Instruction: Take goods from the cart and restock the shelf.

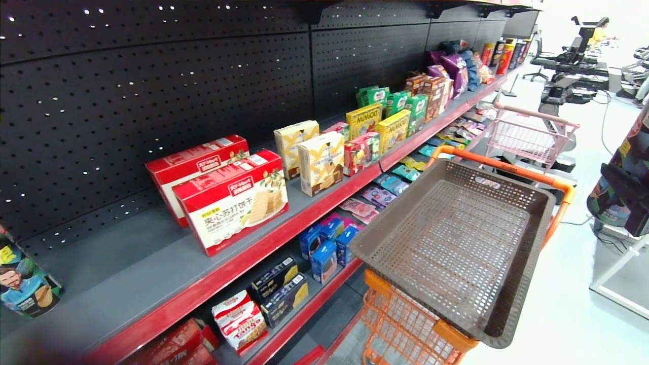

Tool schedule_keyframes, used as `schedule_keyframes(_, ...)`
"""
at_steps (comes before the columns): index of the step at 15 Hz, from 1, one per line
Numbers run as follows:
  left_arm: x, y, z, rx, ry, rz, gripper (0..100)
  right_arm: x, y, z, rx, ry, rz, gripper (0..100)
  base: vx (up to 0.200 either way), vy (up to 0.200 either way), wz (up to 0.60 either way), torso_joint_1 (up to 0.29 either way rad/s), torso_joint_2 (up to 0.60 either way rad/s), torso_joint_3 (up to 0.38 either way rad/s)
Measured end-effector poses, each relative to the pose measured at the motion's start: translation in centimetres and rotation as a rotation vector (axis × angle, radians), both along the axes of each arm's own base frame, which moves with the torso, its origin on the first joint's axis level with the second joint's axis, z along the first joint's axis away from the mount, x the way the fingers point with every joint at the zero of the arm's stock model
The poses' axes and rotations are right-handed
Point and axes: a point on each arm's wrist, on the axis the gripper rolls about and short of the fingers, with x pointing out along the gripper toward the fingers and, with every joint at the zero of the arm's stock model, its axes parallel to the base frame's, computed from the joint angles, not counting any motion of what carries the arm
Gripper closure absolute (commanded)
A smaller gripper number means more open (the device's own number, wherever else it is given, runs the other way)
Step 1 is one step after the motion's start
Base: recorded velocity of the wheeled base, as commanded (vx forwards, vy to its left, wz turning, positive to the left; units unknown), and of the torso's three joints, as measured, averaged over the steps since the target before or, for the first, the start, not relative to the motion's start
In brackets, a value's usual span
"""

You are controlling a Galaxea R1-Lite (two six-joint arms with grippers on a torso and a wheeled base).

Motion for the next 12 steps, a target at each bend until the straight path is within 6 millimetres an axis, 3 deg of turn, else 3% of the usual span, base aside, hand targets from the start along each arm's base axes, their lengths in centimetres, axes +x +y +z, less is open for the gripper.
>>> schedule_keyframes(12,0.0,0.0,0.0,0.0,0.0,0.001,0,-0.06,0.03,-0.08,-0.001,0.004,0.003,100,0.0,0.0,0.6,0.004,0.0,0.003)
